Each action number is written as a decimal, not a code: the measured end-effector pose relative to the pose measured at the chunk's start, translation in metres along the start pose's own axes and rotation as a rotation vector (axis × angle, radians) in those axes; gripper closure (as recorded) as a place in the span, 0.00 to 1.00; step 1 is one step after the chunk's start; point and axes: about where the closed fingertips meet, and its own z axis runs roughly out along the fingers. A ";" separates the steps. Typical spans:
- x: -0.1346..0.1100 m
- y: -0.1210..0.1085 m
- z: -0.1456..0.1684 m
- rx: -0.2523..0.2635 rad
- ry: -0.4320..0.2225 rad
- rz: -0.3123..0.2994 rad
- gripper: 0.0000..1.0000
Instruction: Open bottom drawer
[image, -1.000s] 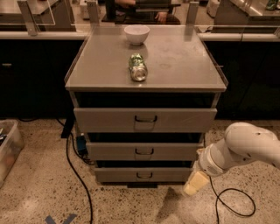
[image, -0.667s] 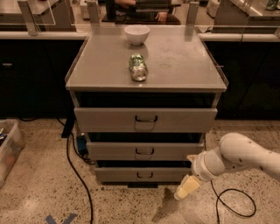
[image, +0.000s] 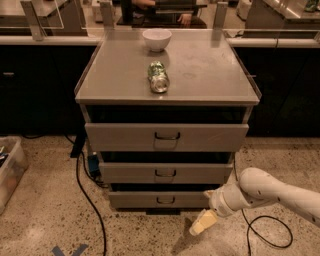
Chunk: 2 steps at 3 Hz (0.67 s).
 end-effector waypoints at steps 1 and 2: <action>0.000 0.000 0.000 0.000 0.000 0.000 0.00; 0.007 -0.001 0.022 0.024 0.026 -0.041 0.00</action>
Offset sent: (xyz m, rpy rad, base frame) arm -0.0013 0.0201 -0.0542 -0.1028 -0.0824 0.0621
